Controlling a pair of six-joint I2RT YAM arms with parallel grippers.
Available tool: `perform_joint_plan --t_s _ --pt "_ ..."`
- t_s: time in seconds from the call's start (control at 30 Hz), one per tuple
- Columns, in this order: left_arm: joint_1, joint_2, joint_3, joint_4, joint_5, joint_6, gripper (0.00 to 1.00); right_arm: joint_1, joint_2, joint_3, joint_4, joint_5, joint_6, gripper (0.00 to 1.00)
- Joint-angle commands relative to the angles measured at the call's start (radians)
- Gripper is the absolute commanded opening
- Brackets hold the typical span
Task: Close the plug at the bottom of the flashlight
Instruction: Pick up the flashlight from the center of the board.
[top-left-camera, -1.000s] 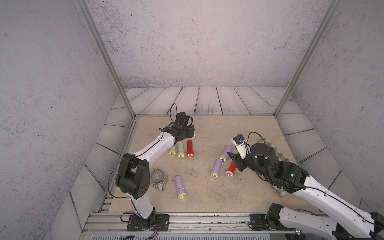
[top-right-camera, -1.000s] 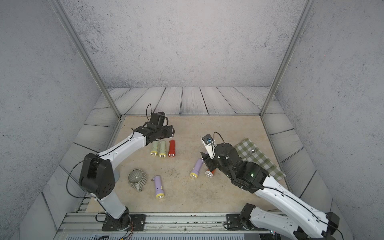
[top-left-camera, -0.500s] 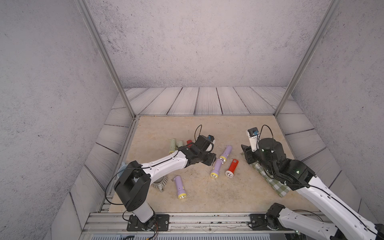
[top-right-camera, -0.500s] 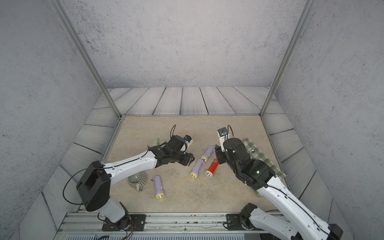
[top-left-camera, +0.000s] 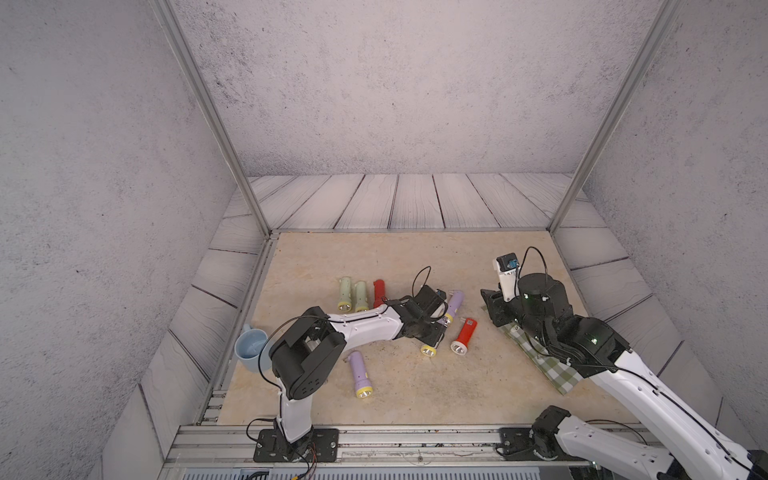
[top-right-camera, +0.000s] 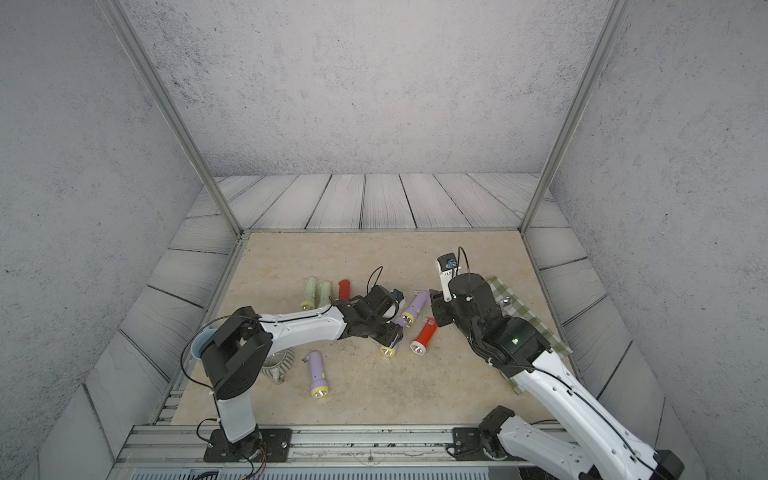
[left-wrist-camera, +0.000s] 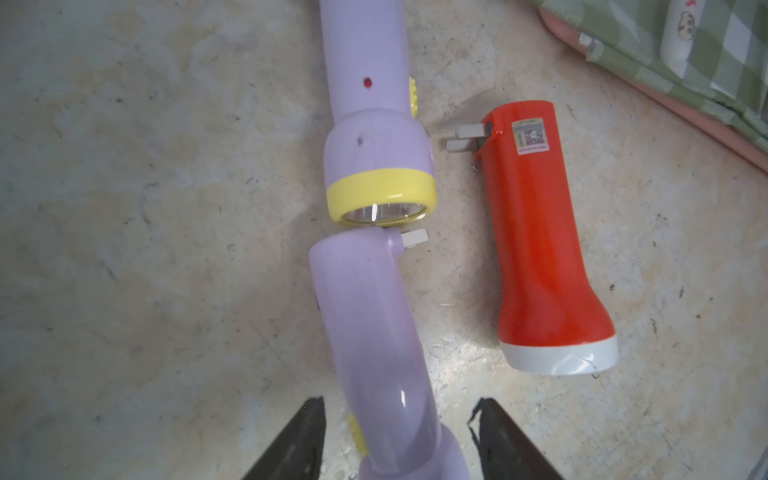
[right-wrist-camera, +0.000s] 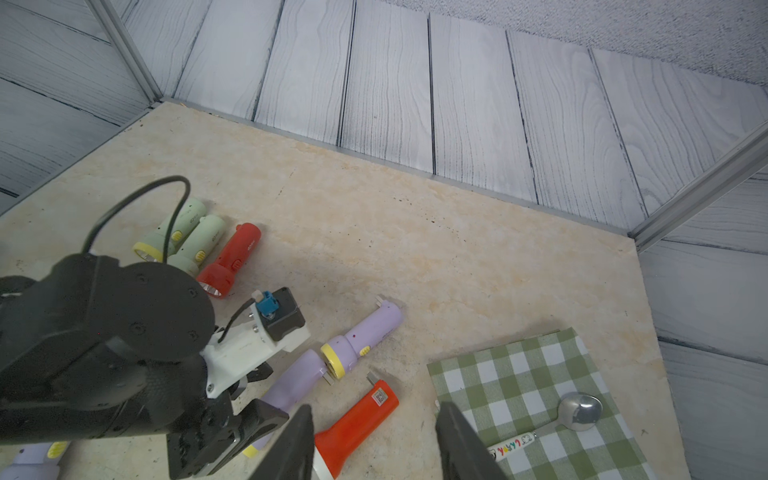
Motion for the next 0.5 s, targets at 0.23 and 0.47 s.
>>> perform_joint_plan --t_s 0.23,0.47 --pt "-0.006 0.108 0.137 -0.089 -0.115 0.031 0.61 -0.015 -0.014 -0.017 0.026 -0.036 0.020 0.50" --pt "-0.009 0.155 0.161 -0.108 -0.126 0.032 0.62 -0.025 -0.018 -0.023 0.034 -0.044 0.024 0.50"
